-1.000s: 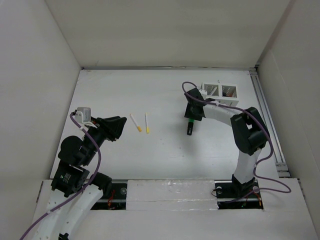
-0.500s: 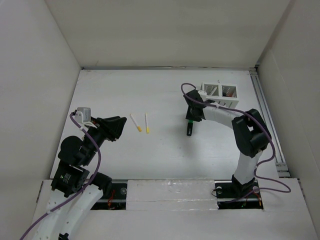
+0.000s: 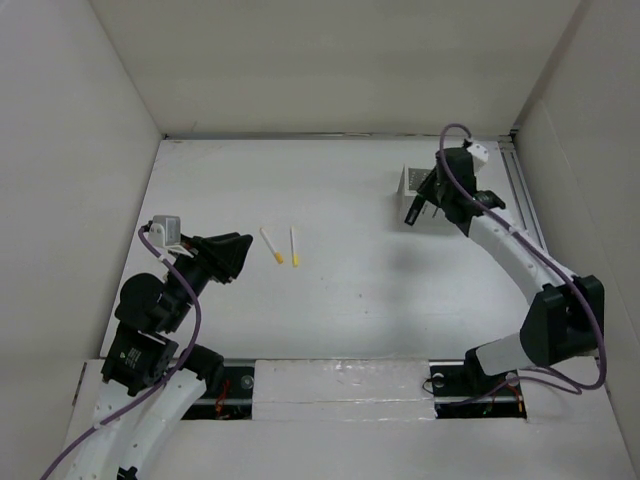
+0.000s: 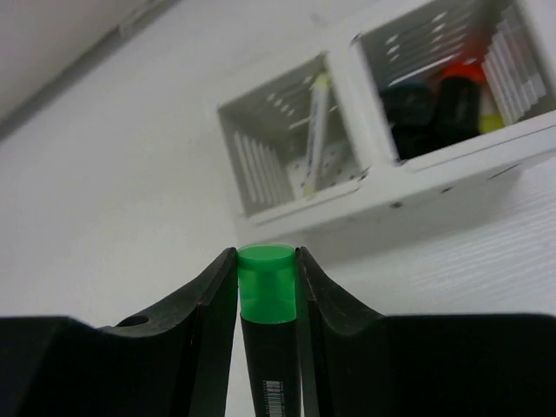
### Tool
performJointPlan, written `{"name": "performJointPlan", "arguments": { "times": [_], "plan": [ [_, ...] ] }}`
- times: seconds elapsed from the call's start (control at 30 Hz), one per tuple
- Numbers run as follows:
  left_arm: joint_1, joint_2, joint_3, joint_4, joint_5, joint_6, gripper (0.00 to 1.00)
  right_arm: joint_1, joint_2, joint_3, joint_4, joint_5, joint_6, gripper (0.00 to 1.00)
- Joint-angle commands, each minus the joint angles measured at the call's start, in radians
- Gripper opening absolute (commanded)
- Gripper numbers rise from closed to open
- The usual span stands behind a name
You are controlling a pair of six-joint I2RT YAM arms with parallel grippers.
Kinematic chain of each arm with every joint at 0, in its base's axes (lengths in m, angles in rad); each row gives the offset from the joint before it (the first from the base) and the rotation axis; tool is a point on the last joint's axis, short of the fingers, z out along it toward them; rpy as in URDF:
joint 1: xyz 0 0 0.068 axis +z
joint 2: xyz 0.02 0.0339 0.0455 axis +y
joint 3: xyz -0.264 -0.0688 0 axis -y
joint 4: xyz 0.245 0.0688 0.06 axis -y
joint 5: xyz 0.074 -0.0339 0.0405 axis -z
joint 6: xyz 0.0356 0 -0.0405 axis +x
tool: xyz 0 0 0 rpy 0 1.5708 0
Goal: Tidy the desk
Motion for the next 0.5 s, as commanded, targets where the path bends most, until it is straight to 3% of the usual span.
{"name": "performJointPlan", "arguments": {
  "times": [0.0, 0.2, 0.47],
  "plan": [
    [-0.005, -0.012, 0.013, 0.049, 0.012, 0.012, 0.35, -0.095, -0.048, -0.019, 0.056, 0.076, 0.049, 0.16],
    [-0.005, -0.015, 0.012, 0.051, 0.014, 0.012, 0.35, -0.265, -0.104, -0.034, 0.150, 0.138, 0.101, 0.14],
    [-0.014, -0.014, 0.012, 0.051, 0.015, 0.011, 0.35, -0.333, -0.072, -0.003, 0.268, 0.328, 0.083, 0.13]
  ]
}}
